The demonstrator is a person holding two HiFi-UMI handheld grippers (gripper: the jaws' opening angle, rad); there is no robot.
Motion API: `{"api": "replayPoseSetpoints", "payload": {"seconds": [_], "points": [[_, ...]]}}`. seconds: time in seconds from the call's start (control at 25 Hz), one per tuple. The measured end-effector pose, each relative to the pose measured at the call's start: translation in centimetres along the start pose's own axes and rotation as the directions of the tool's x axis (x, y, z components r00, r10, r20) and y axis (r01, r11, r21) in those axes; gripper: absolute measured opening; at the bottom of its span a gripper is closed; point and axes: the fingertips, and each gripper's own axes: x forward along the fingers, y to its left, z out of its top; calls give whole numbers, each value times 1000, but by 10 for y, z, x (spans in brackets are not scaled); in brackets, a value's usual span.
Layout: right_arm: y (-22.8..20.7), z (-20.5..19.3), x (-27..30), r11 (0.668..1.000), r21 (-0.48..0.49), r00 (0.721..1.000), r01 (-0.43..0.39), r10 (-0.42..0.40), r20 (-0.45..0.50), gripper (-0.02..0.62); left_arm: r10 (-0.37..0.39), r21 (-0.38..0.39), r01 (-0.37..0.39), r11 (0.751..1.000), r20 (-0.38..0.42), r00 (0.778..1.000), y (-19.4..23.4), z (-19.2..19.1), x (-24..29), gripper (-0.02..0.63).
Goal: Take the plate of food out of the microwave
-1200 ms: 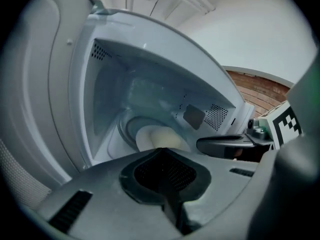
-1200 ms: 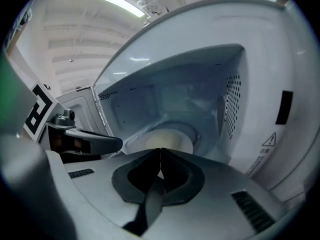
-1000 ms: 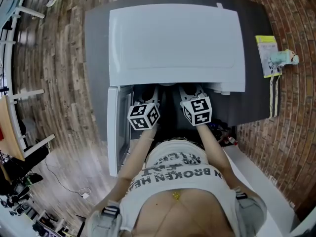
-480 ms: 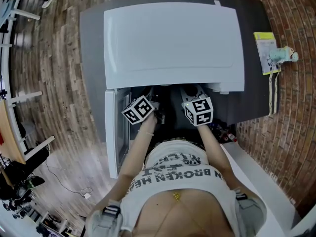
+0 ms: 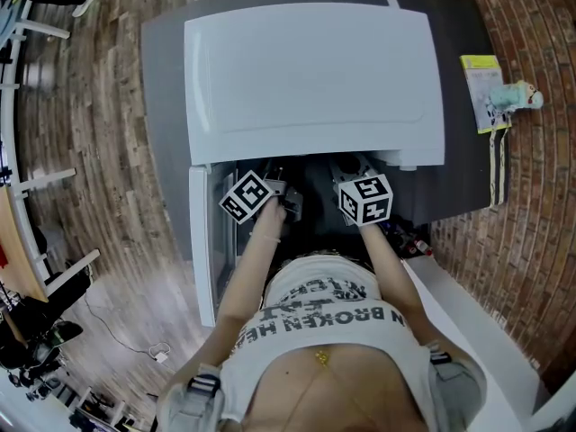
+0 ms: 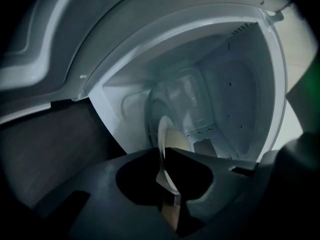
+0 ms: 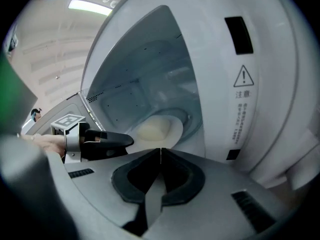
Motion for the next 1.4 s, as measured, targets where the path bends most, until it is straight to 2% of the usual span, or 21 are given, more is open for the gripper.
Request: {"api": "replayPoseSetpoints", "payload": {"seconds": [0.16, 0.32, 0.36, 0.44, 0.6, 0.72, 0.96, 1.04, 1.08, 1.4], "points": [[-2, 0, 1, 992, 124, 999, -34, 31, 25, 11, 3, -20, -3, 1000, 4, 1000, 0, -2, -2, 38], [-1, -2, 2, 958, 267, 994, -105, 92, 58, 14, 8, -40, -8, 999, 9, 1000, 1, -5, -5, 37], [0, -3, 3, 948, 296, 992, -120, 105, 66, 27, 10, -44, -9, 999, 9, 1000, 2, -6, -7, 37], [0, -6, 3, 926, 350, 990, -138, 120, 75, 93, 13, -51, -12, 999, 9, 1000, 3, -9, -9, 37], [-1, -15, 7, 890, 431, 989, -149, 130, 73, 121, 17, -66, -16, 998, 9, 1000, 5, -11, -15, 37], [1, -17, 12, 847, 499, 983, -184, 161, 88, 143, 17, -74, -17, 997, 9, 1000, 6, -13, -18, 35], [4, -15, 23, 753, 611, 969, -244, 206, 133, 143, 18, -88, -17, 996, 3, 1000, 6, -20, -26, 34], [1, -16, 26, 727, 644, 971, -238, 193, 141, 106, 18, -94, -18, 995, -1, 1000, 7, -24, -29, 34], [-1, -17, 27, 720, 654, 973, -230, 184, 141, 60, 18, -98, -18, 995, -1, 1000, 8, -25, -30, 34], [0, -15, 23, 723, 651, 973, -230, 178, 146, 55, 4, -71, -3, 997, 7, 1000, 3, -25, -32, 34]]}}
